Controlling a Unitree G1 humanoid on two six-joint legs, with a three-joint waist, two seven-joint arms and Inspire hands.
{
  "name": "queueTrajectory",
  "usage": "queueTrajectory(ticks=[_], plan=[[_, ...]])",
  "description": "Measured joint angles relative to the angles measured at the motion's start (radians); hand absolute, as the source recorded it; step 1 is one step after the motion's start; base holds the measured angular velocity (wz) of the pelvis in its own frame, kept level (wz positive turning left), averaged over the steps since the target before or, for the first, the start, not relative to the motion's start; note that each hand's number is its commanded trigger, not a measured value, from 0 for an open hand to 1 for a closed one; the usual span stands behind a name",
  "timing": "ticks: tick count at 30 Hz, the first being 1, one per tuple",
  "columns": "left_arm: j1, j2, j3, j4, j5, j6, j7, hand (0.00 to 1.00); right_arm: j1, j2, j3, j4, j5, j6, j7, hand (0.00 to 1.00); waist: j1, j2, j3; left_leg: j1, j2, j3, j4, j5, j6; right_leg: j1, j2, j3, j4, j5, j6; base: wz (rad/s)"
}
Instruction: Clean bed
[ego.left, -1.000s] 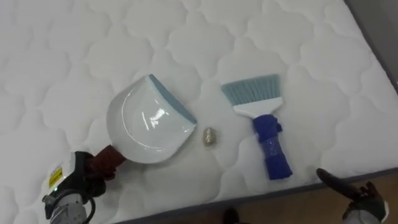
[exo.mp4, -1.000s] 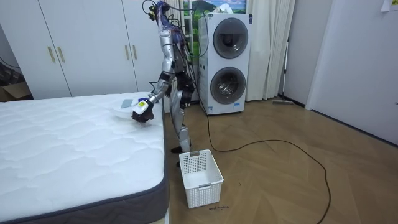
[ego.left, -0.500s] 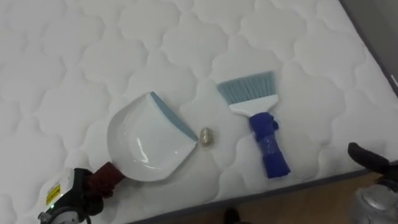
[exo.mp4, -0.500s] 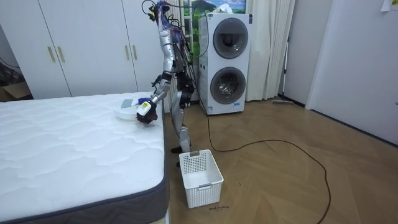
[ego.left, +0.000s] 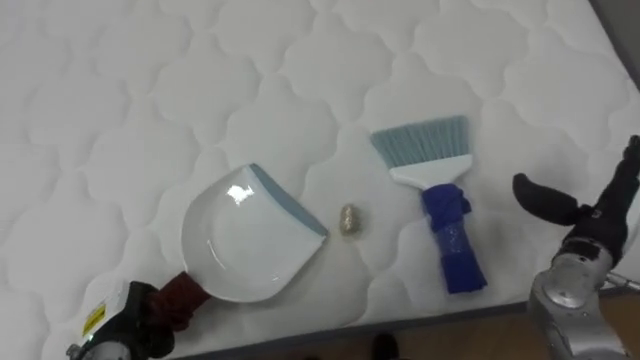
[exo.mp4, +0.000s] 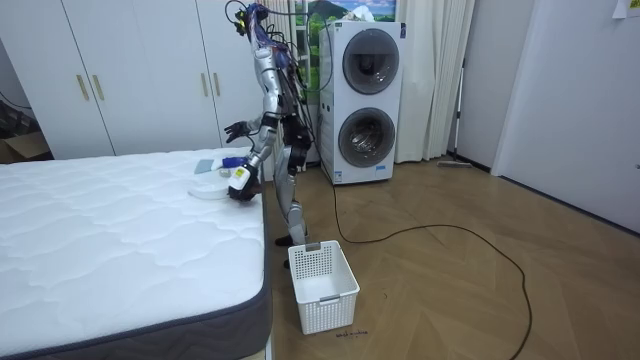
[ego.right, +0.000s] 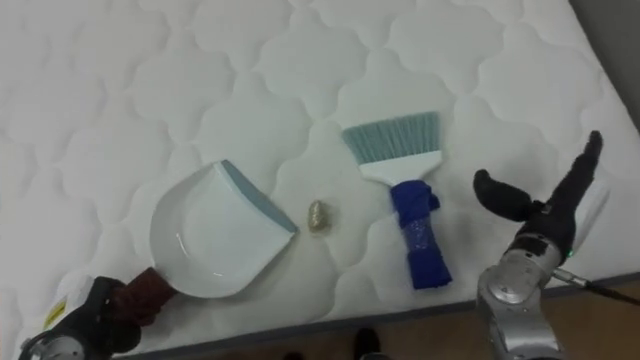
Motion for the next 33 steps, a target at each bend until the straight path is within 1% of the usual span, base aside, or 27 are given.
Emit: queueTrajectory(ticks=[5, 7, 9, 14, 17, 19, 23, 29, 33], plan=[[-0.011, 0.001, -0.002, 0.007, 0.0, -0.001, -0.037, 1.0, -0.006, 0.002, 0.063, 0.036, -0.014, 0.007, 0.088, 0.0, 0.012, 0.003, 0.0057, -0.003, 0.0, 0.0, -0.006, 0.0, 0.001, -0.003, -0.001, -0.002, -0.002, -0.001, 0.002, 0.0], [-0.011, 0.002, -0.002, 0.007, 0.0, 0.001, -0.055, 1.0, -0.006, 0.002, 0.074, 0.038, -0.036, 0.012, 0.124, 0.0, 0.011, 0.003, 0.0131, -0.006, 0.0, -0.001, -0.006, 0.0, 0.001, -0.005, -0.001, -0.002, -0.003, -0.002, 0.002, 0.0], [-0.011, 0.002, -0.002, 0.007, 0.0, 0.003, -0.062, 1.0, -0.006, 0.002, 0.08, 0.038, -0.038, 0.013, 0.143, 0.0, 0.012, 0.001, 0.0145, -0.01, 0.0, -0.001, -0.007, 0.0, 0.001, -0.009, -0.001, -0.002, -0.003, -0.002, 0.002, 0.0], [-0.012, 0.003, -0.001, 0.016, 0.0, 0.004, -0.078, 1.0, -0.01, 0.002, 0.084, 0.059, -0.039, 0.013, 0.183, 0.0, 0.019, 0.001, 0.0148, -0.009, -0.002, -0.001, -0.015, 0.0, 0.001, -0.013, -0.001, -0.002, -0.002, -0.002, 0.003, 0.0], [-0.014, 0.004, -0.001, 0.016, 0.001, 0.004, -0.085, 1.0, -0.01, 0.002, 0.102, 0.074, -0.041, 0.014, 0.205, 0.0, 0.025, 0.0, 0.0149, -0.008, -0.003, 0.0, -0.015, 0.0, 0.001, -0.013, -0.001, -0.001, -0.003, -0.002, 0.003, 0.0], [-0.014, 0.004, -0.001, 0.016, 0.001, 0.005, -0.092, 1.0, -0.009, 0.002, 0.118, 0.076, -0.041, 0.028, 0.226, 0.0, 0.028, 0.0, 0.0149, -0.006, -0.003, 0.0, -0.015, 0.0, 0.001, -0.012, -0.001, -0.001, -0.003, -0.002, 0.003, 0.0], [-0.015, 0.004, -0.011, 0.013, 0.0, 0.012, -0.098, 1.0, -0.007, 0.009, 0.123, 0.094, -0.041, 0.034, 0.245, 0.0, 0.029, 0.0, 0.0149, -0.002, -0.001, 0.0, -0.015, 0.0, 0.001, -0.002, -0.001, -0.006, -0.021, -0.002, 0.004, 0.01], [-0.023, 0.006, -0.025, 0.006, -0.002, 0.021, -0.113, 1.0, -0.009, 0.015, 0.131, 0.202, -0.069, 0.04, 0.269, 0.0, 0.029, -0.001, 0.015, -0.003, -0.003, -0.007, -0.015, 0.0, 0.001, 0.002, -0.005, -0.017, -0.017, -0.002, 0.004, 0.03], [-0.03, 0.007, -0.039, 0.003, -0.028, 0.022, -0.125, 1.0, -0.025, 0.015, 0.132, 0.26, -0.078, 0.043, 0.276, 0.0, 0.034, 0.001, 0.0151, -0.009, -0.003, -0.01, -0.007, 0.0, 0.001, 0.003, -0.008, -0.025, -0.015, -0.002, 0.004, 0.07]])
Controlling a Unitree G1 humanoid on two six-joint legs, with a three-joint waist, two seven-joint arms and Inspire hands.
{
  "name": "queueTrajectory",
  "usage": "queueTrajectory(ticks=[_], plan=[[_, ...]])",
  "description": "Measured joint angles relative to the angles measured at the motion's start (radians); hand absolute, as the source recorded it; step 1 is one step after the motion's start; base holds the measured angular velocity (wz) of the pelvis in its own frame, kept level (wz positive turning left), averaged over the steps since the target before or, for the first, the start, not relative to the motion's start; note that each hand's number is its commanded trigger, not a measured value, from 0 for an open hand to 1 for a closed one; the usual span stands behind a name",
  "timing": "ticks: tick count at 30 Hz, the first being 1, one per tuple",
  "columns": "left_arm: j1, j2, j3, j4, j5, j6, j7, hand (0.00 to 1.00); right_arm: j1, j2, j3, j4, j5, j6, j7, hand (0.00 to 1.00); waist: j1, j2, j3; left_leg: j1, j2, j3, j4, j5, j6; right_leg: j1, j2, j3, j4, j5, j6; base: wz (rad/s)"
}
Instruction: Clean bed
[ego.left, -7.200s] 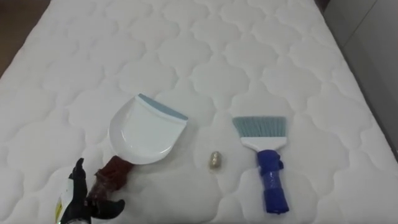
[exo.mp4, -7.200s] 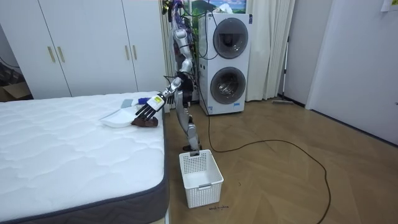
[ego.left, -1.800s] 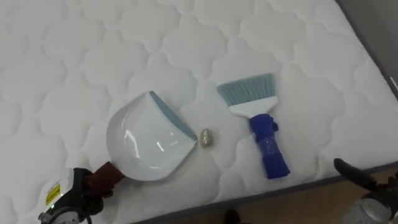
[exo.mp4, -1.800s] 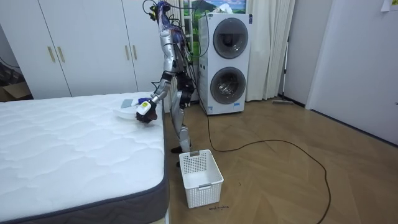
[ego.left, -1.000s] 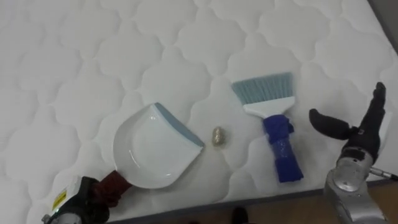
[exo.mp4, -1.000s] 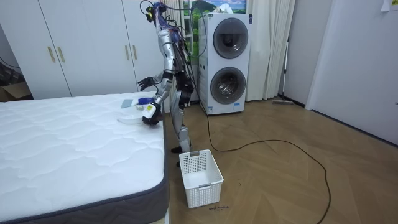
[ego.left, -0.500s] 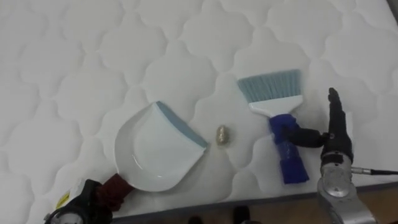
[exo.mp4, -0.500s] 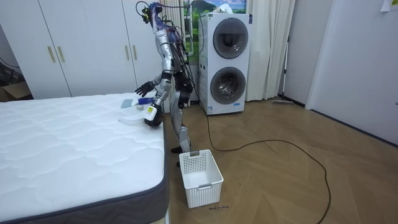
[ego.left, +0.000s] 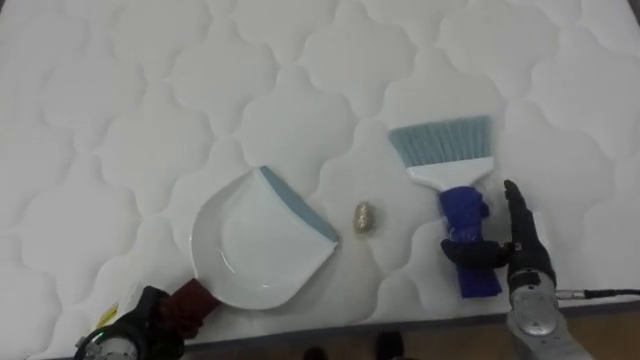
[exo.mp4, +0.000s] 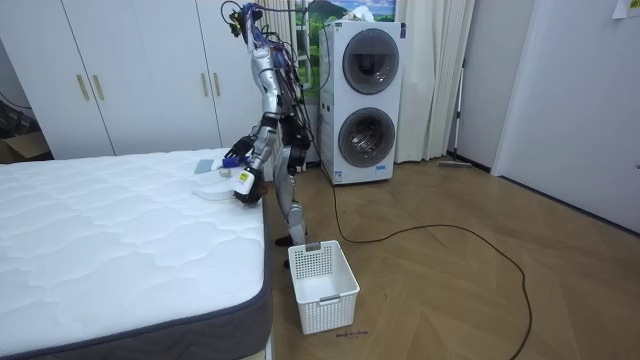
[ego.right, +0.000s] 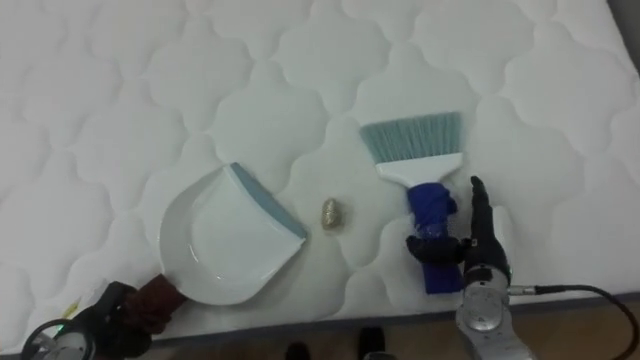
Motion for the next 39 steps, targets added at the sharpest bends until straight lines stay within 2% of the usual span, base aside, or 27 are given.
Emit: queueTrajectory(ticks=[7, 17, 18, 19, 20, 24, 28, 33, 39], plan=[[-0.002, 0.0, -0.002, -0.016, 0.0, 0.005, -0.001, 1.0, -0.018, -0.001, 0.003, 0.051, -0.061, 0.001, 0.0, 0.0, 0.002, 0.009, 0.003, 0.0, 0.003, -0.002, 0.003, -0.002, 0.002, 0.01, 0.0, -0.011, -0.006, 0.0, 0.0, 0.04], [-0.012, 0.0, -0.026, -0.009, -0.01, 0.005, -0.001, 1.0, -0.047, -0.005, 0.011, 0.132, -0.119, 0.001, 0.001, 0.0, -0.001, 0.018, 0.0021, -0.007, 0.0, -0.023, 0.009, -0.001, 0.002, 0.014, -0.008, -0.035, -0.003, -0.001, 0.0, 0.07], [-0.019, 0.0, -0.03, -0.009, -0.012, 0.006, -0.002, 1.0, -0.047, -0.005, 0.01, 0.139, -0.119, 0.002, 0.002, 0.27, -0.002, 0.017, 0.0021, -0.008, -0.001, -0.025, 0.009, 0.0, 0.004, 0.016, -0.012, -0.041, -0.003, -0.001, 0.0, 0.11], [-0.024, 0.0, -0.036, -0.005, -0.012, 0.008, -0.006, 1.0, -0.048, -0.005, 0.01, 0.151, -0.118, 0.003, 0.008, 0.95, -0.003, 0.017, 0.0021, -0.007, -0.002, -0.026, 0.01, 0.0, 0.005, 0.019, -0.014, -0.043, -0.003, -0.001, 0.001, 0.1], [-0.025, 0.0, -0.039, -0.004, -0.012, 0.01, -0.007, 1.0, -0.048, -0.006, 0.01, 0.155, -0.119, 0.003, 0.01, 1.0, -0.003, 0.017, 0.0021, -0.006, -0.002, -0.026, 0.01, 0.0, 0.005, 0.02, -0.015, -0.045, -0.003, -0.001, 0.001, 0.08], [-0.032, 0.0, -0.046, -0.013, -0.01, 0.023, -0.015, 1.0, -0.052, -0.015, -0.009, 0.171, -0.15, 0.02, 0.008, 1.0, -0.005, 0.015, 0.0017, -0.008, -0.003, -0.027, 0.014, 0.0, 0.007, 0.021, -0.018, -0.05, 0.0, -0.003, 0.004, 0.04], [-0.037, 0.003, -0.046, -0.019, 0.001, 0.042, -0.027, 1.0, -0.075, -0.058, -0.021, 0.21, -0.191, 0.034, 0.01, 1.0, -0.009, 0.013, 0.0016, -0.008, -0.003, -0.041, 0.024, -0.001, 0.007, 0.031, -0.02, -0.063, -0.002, -0.005, 0.004, 0.08], [-0.041, 0.004, -0.046, -0.022, 0.01, 0.042, -0.028, 1.0, -0.108, -0.061, -0.032, 0.262, -0.193, 0.076, 0.01, 1.0, -0.005, 0.008, 0.0022, 0.001, -0.001, -0.043, 0.028, -0.001, 0.007, 0.046, -0.019, -0.072, -0.004, -0.009, 0.001, 0.06], [-0.034, 0.006, -0.046, -0.026, 0.011, 0.048, -0.028, 1.0, -0.104, -0.056, -0.033, 0.296, -0.18, 0.106, 0.044, 1.0, -0.002, 0.003, 0.0025, 0.005, -0.004, -0.042, 0.029, -0.001, 0.007, 0.047, -0.022, -0.064, 0.003, -0.012, 0.004, 0.0]])
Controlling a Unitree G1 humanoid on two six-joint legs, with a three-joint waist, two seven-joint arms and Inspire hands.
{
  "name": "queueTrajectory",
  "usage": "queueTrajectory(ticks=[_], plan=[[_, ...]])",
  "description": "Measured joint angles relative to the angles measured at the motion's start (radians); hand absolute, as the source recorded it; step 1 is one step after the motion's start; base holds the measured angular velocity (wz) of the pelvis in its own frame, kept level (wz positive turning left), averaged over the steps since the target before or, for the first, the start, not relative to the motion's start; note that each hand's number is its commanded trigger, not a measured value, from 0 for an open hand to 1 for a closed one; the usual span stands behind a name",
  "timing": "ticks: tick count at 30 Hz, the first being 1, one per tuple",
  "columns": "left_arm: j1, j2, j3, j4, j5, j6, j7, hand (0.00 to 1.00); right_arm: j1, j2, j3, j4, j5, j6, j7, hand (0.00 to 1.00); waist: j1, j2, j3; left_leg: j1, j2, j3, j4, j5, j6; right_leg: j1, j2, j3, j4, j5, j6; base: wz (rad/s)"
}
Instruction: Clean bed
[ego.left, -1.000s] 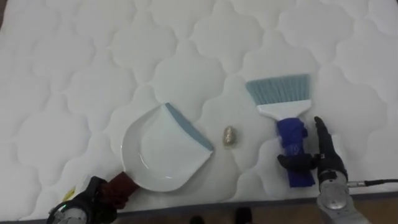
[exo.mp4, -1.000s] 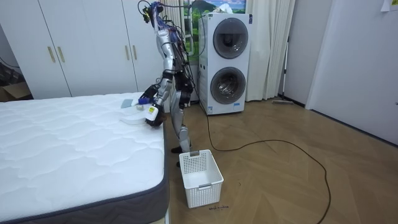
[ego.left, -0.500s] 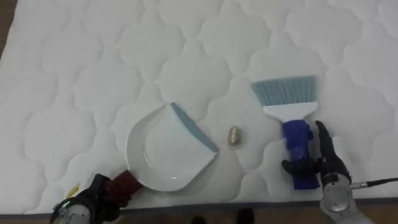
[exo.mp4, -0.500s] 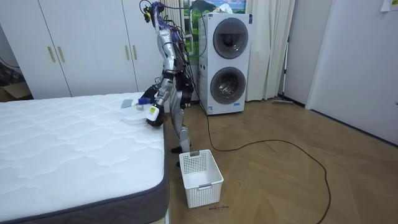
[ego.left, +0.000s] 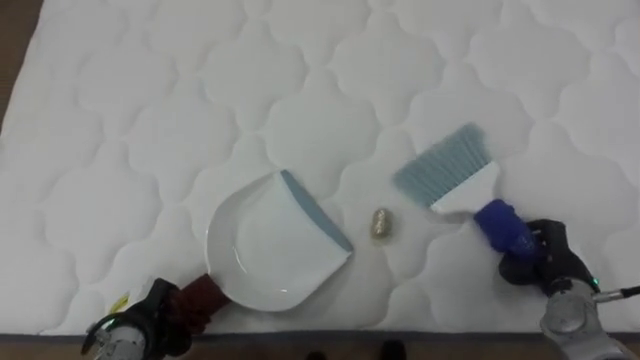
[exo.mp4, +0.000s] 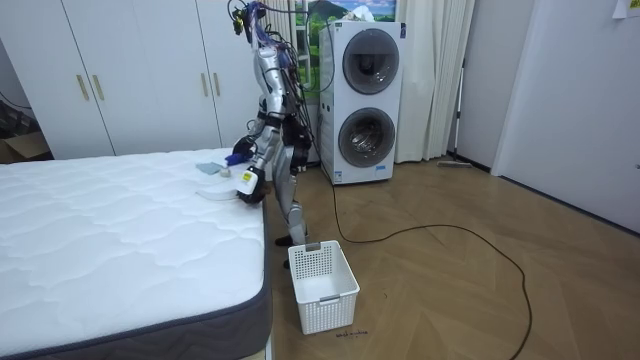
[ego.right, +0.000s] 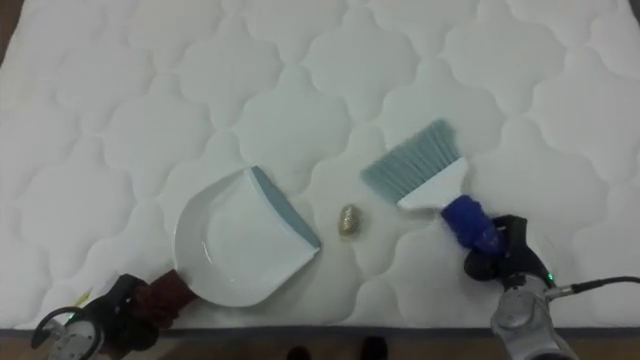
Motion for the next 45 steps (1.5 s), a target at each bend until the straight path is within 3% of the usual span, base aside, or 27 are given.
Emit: queueTrajectory(ticks=[11, 14, 17, 19, 25, 30, 36, 45], plan=[[0.001, 0.017, 0.002, -0.016, 0.0, 0.005, -0.021, 1.0, -0.011, -0.007, -0.01, 0.036, 0.074, 0.015, 0.052, 1.0, 0.001, -0.009, -0.0014, -0.006, -0.002, -0.001, 0.005, 0.0, 0.0, -0.008, -0.001, 0.006, 0.01, -0.001, 0.0, -0.01], [-0.002, 0.019, 0.002, -0.038, 0.025, 0.014, -0.021, 1.0, -0.025, -0.025, -0.011, 0.046, 0.06, 0.026, 0.075, 1.0, 0.002, -0.012, -0.0013, -0.016, -0.006, 0.002, 0.014, 0.0, 0.001, -0.019, -0.007, 0.006, 0.022, -0.004, 0.003, 0.03], [-0.002, 0.043, 0.003, -0.075, 0.092, 0.015, -0.018, 1.0, -0.045, -0.063, -0.017, 0.073, 0.004, 0.04, 0.097, 1.0, 0.005, -0.035, -0.0017, -0.018, -0.018, 0.003, 0.017, 0.002, 0.003, -0.035, -0.023, 0.009, 0.056, -0.02, 0.005, 0.05], [-0.001, 0.077, 0.003, -0.104, 0.146, 0.019, -0.015, 1.0, -0.054, -0.108, -0.016, 0.077, -0.068, 0.062, 0.098, 1.0, 0.008, -0.057, -0.0001, -0.018, -0.018, 0.002, 0.02, 0.002, 0.004, -0.036, -0.025, 0.009, 0.064, -0.021, 0.004, 0.0], [-0.001, 0.114, 0.001, -0.155, 0.157, 0.039, -0.014, 1.0, -0.107, -0.218, -0.015, 0.068, -0.278, 0.096, 0.095, 1.0, 0.009, -0.087, 0.0094, -0.042, -0.012, 0.009, 0.048, -0.003, 0.009, -0.056, -0.023, 0.011, 0.069, -0.019, 0.001, -0.02], [-0.006, 0.133, 0.0, -0.188, 0.186, 0.037, -0.008, 1.0, -0.154, -0.248, -0.003, 0.031, -0.537, 0.101, 0.067, 1.0, 0.014, -0.106, 0.0091, -0.072, -0.004, 0.021, 0.065, -0.006, 0.008, -0.088, -0.018, 0.011, 0.083, -0.013, -0.004, -0.07], [-0.03, 0.139, -0.003, -0.189, 0.214, 0.036, -0.014, 1.0, -0.233, -0.327, 0.097, -0.018, -0.777, 0.103, 0.063, 1.0, 0.035, -0.115, 0.0115, -0.08, 0.002, 0.029, 0.062, -0.005, 0.007, -0.098, -0.013, 0.015, 0.08, -0.005, -0.009, -0.04], [-0.036, 0.161, -0.003, -0.187, 0.217, 0.019, -0.02, 1.0, -0.243, -0.343, 0.149, -0.142, -1.082, 0.124, 0.059, 1.0, 0.047, -0.138, 0.0163, -0.072, 0.004, 0.027, 0.056, -0.007, 0.006, -0.088, -0.009, 0.012, 0.063, -0.003, -0.008, 0.0]])
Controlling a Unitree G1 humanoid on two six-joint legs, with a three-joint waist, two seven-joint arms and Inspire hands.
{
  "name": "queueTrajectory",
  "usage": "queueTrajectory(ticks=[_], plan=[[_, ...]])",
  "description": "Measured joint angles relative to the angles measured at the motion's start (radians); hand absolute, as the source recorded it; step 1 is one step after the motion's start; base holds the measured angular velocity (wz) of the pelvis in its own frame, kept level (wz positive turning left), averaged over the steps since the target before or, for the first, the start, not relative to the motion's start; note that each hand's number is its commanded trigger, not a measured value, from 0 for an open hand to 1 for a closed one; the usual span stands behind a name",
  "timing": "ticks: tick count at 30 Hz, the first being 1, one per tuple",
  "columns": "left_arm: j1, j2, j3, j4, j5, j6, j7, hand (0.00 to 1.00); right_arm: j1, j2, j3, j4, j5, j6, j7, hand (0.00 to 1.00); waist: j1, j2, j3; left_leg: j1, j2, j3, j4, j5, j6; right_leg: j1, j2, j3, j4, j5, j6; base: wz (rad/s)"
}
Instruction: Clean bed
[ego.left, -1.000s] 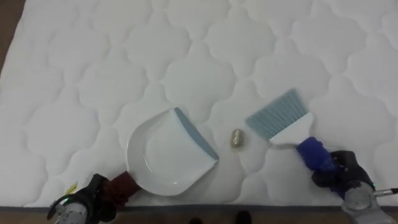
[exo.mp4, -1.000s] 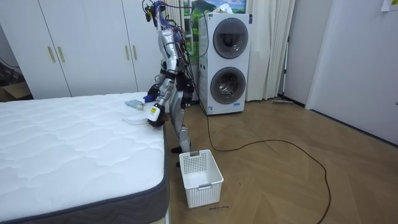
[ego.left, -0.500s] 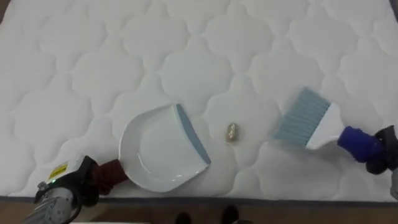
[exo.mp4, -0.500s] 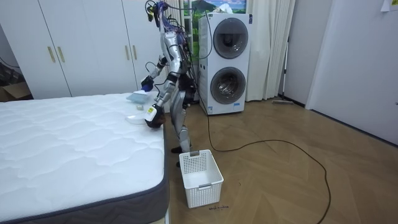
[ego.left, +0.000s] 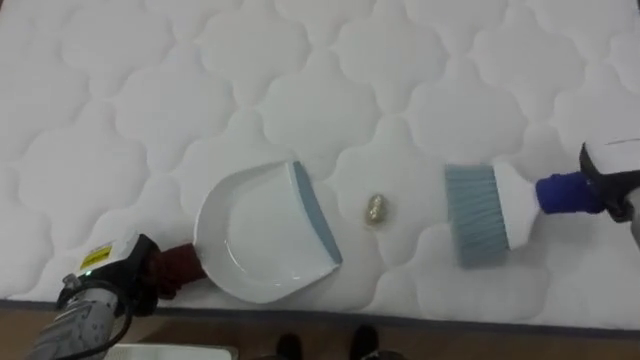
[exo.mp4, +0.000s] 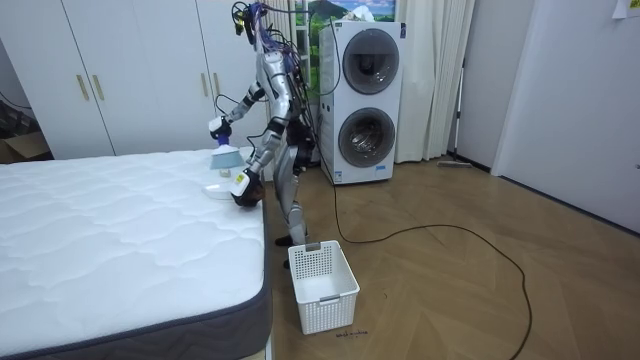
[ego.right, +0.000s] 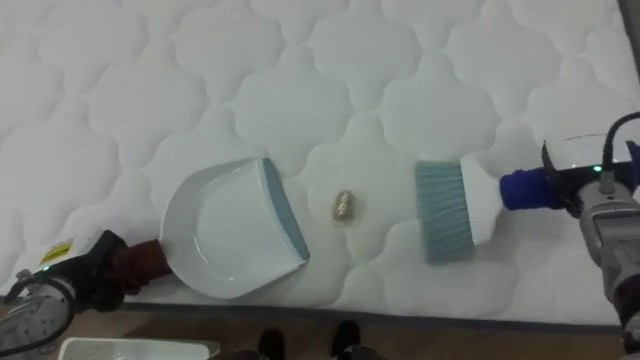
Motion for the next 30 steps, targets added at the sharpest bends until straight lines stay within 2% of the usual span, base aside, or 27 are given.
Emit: queueTrajectory(ticks=[7, 15, 23, 26, 30], plan=[[-0.01, 0.008, -0.001, 0.0, 0.001, -0.005, 0.0, 1.0, -0.016, -0.012, 0.042, -0.055, -0.057, 0.004, -0.026, 1.0, 0.02, -0.019, 0.0029, -0.002, 0.009, 0.001, 0.002, -0.003, -0.003, 0.005, 0.01, -0.001, -0.007, 0.007, -0.003, 0.0], [-0.009, 0.008, -0.001, 0.0, -0.001, -0.004, -0.003, 1.0, -0.015, -0.003, 0.082, -0.148, -0.073, 0.018, 0.009, 1.0, 0.03, -0.019, 0.0032, 0.015, 0.018, 0.005, -0.015, -0.001, -0.007, 0.026, 0.021, -0.003, -0.036, 0.018, -0.007, -0.02], [-0.004, 0.008, -0.019, 0.001, -0.002, 0.003, -0.005, 1.0, 0.012, 0.012, 0.094, -0.154, -0.045, 0.022, 0.009, 1.0, 0.038, -0.017, 0.0032, 0.034, 0.02, 0.0, -0.038, -0.001, -0.007, 0.051, 0.028, -0.006, -0.07, 0.025, -0.004, 0.0], [-0.005, 0.007, -0.018, 0.0, -0.002, 0.003, -0.02, 1.0, 0.029, 0.032, 0.094, -0.149, -0.017, 0.022, 0.006, 1.0, 0.039, -0.011, 0.0026, 0.033, 0.02, -0.002, -0.04, -0.001, -0.007, 0.054, 0.028, -0.012, -0.079, 0.025, -0.003, 0.01], [-0.013, 0.002, -0.027, -0.002, -0.002, 0.004, -0.046, 1.0, 0.058, 0.037, 0.103, -0.149, -0.019, 0.021, 0.007, 1.0, 0.04, 0.015, 0.0008, 0.031, 0.019, -0.004, -0.043, -0.001, -0.007, 0.056, 0.026, -0.019, -0.085, 0.027, -0.002, 0.02]])
